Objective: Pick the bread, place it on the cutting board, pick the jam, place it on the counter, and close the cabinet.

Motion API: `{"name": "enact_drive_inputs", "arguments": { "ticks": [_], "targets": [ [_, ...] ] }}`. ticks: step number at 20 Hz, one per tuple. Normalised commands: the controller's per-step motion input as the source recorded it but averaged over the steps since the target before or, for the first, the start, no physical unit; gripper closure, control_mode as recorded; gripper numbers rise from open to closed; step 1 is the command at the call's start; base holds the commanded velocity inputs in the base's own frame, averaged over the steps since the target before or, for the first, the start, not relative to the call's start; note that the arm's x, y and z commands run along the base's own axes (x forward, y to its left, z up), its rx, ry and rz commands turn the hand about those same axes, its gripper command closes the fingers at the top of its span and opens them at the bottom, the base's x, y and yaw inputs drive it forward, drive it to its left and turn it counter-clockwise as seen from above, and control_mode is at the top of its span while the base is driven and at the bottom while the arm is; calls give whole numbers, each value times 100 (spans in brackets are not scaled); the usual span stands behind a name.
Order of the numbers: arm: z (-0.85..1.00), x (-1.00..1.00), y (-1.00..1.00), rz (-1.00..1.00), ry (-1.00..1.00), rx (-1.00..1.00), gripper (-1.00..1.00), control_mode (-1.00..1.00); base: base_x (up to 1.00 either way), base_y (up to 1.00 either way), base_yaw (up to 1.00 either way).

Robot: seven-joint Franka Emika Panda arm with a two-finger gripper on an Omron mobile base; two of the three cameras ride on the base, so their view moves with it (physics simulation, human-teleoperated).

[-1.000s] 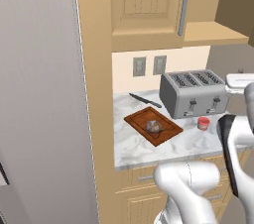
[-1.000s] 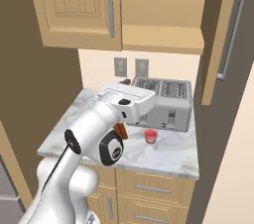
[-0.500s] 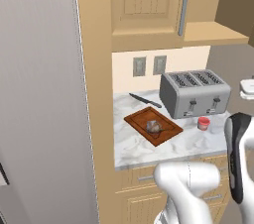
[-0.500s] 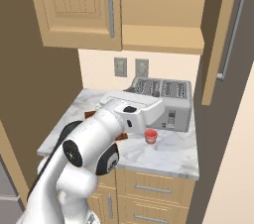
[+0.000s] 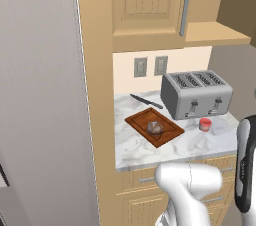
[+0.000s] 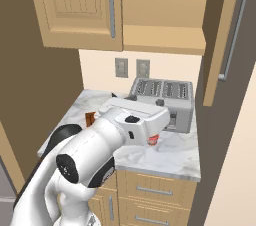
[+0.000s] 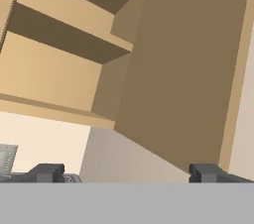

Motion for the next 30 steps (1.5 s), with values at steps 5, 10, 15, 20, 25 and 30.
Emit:
{"name": "enact_drive_inputs", "arguments": {
  "ticks": [5, 10, 15, 20, 25, 30],
  "targets": [
    [0, -37, -2, 0, 0, 0, -100, -100, 0, 0, 0],
    [3, -33, -6, 0, 0, 0, -100, -100, 0, 0, 0],
    [7, -22, -7, 0, 0, 0, -100, -100, 0, 0, 0],
    [9, -13, -7, 0, 0, 0, -100, -100, 0, 0, 0],
    [6, -3, -8, 0, 0, 0, -100, -100, 0, 0, 0],
    [0, 0, -14, 0, 0, 0, -100, -100, 0, 0, 0]
  ]
}}
